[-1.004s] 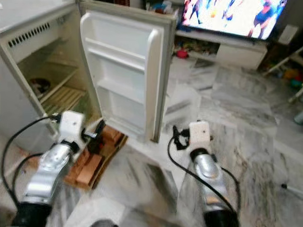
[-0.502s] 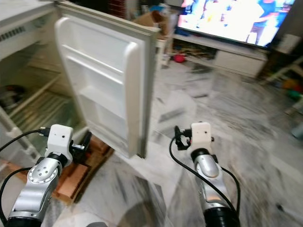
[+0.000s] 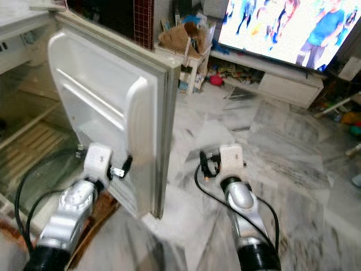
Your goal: Restocking fridge
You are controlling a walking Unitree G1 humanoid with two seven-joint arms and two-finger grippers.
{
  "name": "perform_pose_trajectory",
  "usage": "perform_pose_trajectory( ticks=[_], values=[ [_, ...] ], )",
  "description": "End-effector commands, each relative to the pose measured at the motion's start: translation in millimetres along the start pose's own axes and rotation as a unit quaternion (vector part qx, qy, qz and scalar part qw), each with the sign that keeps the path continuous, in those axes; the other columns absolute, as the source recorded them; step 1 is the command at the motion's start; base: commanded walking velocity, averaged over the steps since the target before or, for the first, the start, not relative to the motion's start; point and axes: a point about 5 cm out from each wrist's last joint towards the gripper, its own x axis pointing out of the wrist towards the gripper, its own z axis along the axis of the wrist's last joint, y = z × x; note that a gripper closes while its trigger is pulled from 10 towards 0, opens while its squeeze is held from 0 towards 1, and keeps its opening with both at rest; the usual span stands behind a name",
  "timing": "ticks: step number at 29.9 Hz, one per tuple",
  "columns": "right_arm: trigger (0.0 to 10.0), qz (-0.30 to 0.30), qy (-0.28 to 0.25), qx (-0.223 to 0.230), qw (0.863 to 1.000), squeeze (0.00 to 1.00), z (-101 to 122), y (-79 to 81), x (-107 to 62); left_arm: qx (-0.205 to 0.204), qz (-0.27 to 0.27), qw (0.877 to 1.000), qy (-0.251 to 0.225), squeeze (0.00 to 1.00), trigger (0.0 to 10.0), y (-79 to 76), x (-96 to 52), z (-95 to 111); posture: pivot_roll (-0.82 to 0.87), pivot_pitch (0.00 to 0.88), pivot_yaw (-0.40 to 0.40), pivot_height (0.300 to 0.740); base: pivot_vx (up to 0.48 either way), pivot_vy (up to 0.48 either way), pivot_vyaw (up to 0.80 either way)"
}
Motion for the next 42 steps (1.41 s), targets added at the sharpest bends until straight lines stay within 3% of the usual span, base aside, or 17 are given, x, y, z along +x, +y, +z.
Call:
perform_pose_trajectory(
  ticks=[1, 8, 15, 19, 21, 24, 25, 26, 27, 29, 32, 37, 42],
  values=[
    [10.0, 0.006, -0.001, 0.006, 1.000, 0.00, -0.1, 5.5, 1.4, 0.014, 0.040, 0.999, -0.011, 0.00, 10.0, 20.1, 6.4, 10.6, 0.13, 0.000, -0.113, 0.740, 0.480, 0.000, 0.00],
    [10.0, 0.006, -0.003, 0.007, 1.000, 0.00, -1.8, 6.6, 1.1, 0.016, 0.016, 0.999, -0.035, 0.00, 10.0, 6.2, 29.4, 30.4, 0.12, 0.000, -0.110, 0.740, 0.480, 0.000, 0.00],
    [10.0, 0.003, -0.004, 0.006, 1.000, 0.00, -2.0, 6.8, 1.4, 0.016, 0.020, 0.999, -0.039, 0.00, 10.0, 9.7, 28.4, 28.7, 0.12, 0.000, -0.103, 0.740, 0.460, 0.000, 0.00],
    [10.0, -0.001, -0.006, 0.005, 1.000, 0.00, -2.5, 4.5, 0.0, 0.021, 0.064, 0.997, -0.028, 0.00, 10.0, 22.6, 9.4, 15.3, 0.14, 0.003, -0.091, 0.740, 0.073, 0.000, 0.00],
    [10.0, -0.002, -0.006, 0.005, 1.000, 0.00, -2.5, 4.2, -0.3, 0.018, 0.067, 0.997, -0.026, 0.00, 10.0, 23.7, 6.6, 13.7, 0.14, 0.003, -0.091, 0.740, 0.000, 0.000, 0.00],
    [10.0, -0.005, -0.007, 0.002, 1.000, 0.00, -2.5, 1.8, -1.6, 0.020, 0.083, 0.996, -0.031, 0.00, 10.0, 27.7, -6.4, 10.9, 0.16, 0.022, -0.088, 0.740, 0.000, 0.000, 0.00],
    [10.0, -0.010, -0.009, 0.002, 1.000, 0.00, -1.8, -0.2, -3.2, 0.014, 0.101, 0.994, -0.039, 0.00, 10.0, 32.0, -18.4, 10.7, 0.15, 0.026, -0.090, 0.740, 0.000, 0.000, 0.00],
    [10.0, -0.010, -0.009, 0.002, 1.000, 0.00, -1.8, -0.2, -3.2, 0.014, 0.101, 0.994, -0.039, 0.00, 10.0, 32.0, -18.4, 10.7, 0.15, 0.026, -0.090, 0.740, 0.000, 0.000, 0.00],
    [10.0, -0.014, -0.010, 0.002, 1.000, 0.00, -1.6, -0.5, -4.7, 0.006, 0.117, 0.992, -0.047, 0.00, 10.0, 35.5, -27.5, 10.1, 0.14, 0.024, -0.085, 0.740, 0.000, 0.000, 0.00],
    [10.0, -0.015, -0.012, 0.004, 1.000, 0.00, -1.2, -0.3, -5.5, 0.006, 0.126, 0.991, -0.051, 0.00, 10.0, 37.4, -31.1, 9.9, 0.14, 0.025, -0.080, 0.740, 0.000, 0.000, 0.00],
    [10.0, -0.036, -0.025, 0.008, 0.999, 0.00, 4.5, -6.3, -10.7, 0.003, 0.181, 0.982, -0.060, 0.00, 10.0, 49.1, -45.8, 11.2, 0.13, 0.046, -0.066, 0.740, 0.000, 0.000, 0.00],
    [10.0, -0.040, -0.027, 0.018, 0.999, 0.00, 5.2, -9.9, -25.7, 0.022, 0.179, 0.982, -0.060, 0.00, 10.0, 45.9, -59.5, 8.6, 0.11, 0.062, -0.074, 0.740, 0.000, 0.000, 0.00],
    [10.0, -0.025, -0.003, 0.001, 1.000, 0.00, -2.3, -7.9, -31.3, 0.028, 0.171, 0.985, -0.021, 0.00, 10.0, 46.4, -56.7, -12.8, 0.08, 0.119, -0.070, 0.740, 0.000, 0.000, 0.00]
  ],
)
